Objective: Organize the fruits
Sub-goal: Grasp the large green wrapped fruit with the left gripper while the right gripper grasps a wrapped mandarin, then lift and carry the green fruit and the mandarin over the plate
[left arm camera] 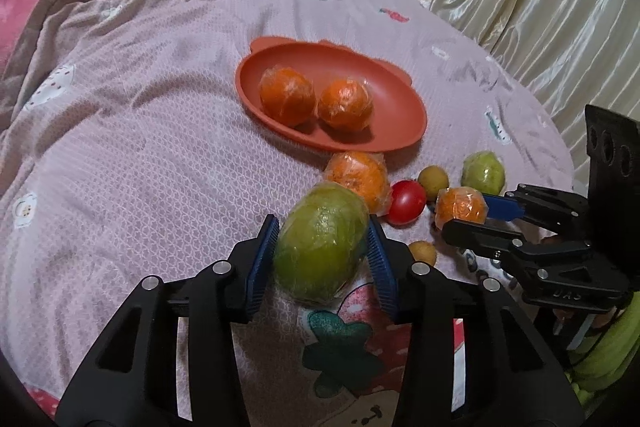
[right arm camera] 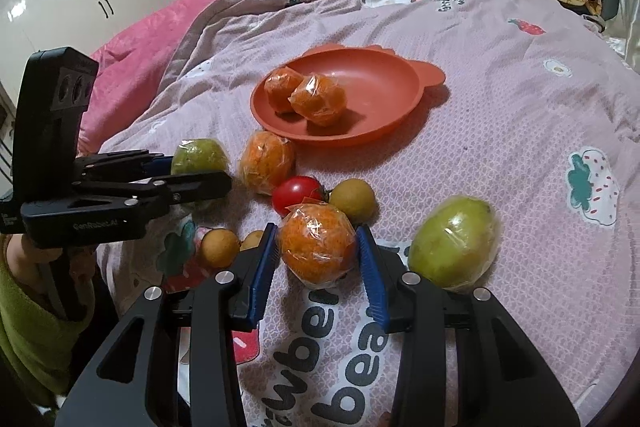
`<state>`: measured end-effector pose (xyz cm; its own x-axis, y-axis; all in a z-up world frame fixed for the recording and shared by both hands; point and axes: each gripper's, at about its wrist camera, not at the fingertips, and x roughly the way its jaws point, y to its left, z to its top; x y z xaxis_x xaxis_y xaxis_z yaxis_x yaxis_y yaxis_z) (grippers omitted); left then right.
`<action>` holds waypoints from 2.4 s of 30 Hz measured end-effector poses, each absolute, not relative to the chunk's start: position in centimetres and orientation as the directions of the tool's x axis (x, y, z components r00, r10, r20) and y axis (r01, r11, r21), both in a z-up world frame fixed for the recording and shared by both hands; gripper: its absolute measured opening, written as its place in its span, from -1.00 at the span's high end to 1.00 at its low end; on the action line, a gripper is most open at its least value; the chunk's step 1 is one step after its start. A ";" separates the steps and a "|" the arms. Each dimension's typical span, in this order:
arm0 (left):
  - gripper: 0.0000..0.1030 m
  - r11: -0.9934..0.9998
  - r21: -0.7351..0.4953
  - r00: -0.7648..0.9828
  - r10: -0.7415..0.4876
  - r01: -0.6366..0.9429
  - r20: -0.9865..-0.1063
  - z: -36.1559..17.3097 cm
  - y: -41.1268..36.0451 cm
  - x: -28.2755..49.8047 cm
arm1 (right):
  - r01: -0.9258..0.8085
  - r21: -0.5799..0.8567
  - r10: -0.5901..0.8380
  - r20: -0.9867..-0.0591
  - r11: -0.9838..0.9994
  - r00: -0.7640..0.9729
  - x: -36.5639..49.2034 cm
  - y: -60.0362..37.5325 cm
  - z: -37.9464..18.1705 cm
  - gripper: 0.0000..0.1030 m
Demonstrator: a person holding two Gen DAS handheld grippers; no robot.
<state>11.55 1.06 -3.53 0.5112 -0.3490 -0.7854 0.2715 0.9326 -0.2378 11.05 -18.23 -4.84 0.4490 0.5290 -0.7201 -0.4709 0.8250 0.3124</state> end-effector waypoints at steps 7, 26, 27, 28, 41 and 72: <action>0.31 0.928 -0.248 0.531 -0.364 0.279 -0.765 -2.2 1.2 11.2 | -0.469 0.306 0.529 -0.702 0.829 0.477 11.3 -18.9 -3.6 0.25; 0.40 0.936 -0.246 0.510 -0.345 0.253 -0.788 -2.3 1.5 13.4 | -0.443 0.288 0.512 -0.656 0.849 0.555 13.9 -20.9 -1.2 0.25; 0.40 0.937 -0.244 0.510 -0.342 0.251 -0.789 -2.4 1.4 13.4 | -0.444 0.288 0.513 -0.657 0.848 0.553 13.9 -20.9 -1.3 0.25; 0.40 0.937 -0.243 0.514 -0.341 0.250 -0.787 -2.3 1.5 13.4 | -0.444 0.288 0.513 -0.657 0.848 0.552 13.9 -20.9 -1.3 0.25; 0.41 0.935 -0.235 0.571 -0.350 0.267 -0.743 1.6 1.1 15.7 | -0.458 0.278 0.518 -0.644 0.844 0.563 14.9 -20.3 -0.2 0.25; 0.49 0.933 -0.224 0.538 -0.346 0.280 -0.768 -0.5 -0.7 20.5 | -0.499 0.188 0.473 -0.696 0.846 0.540 20.2 -18.3 -1.5 0.25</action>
<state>20.49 -0.66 -0.52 0.5385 -0.3462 -0.7682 0.2799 0.9334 -0.2244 20.16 -18.33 -1.53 0.5397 0.4734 -0.6962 -0.4993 0.8458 0.1881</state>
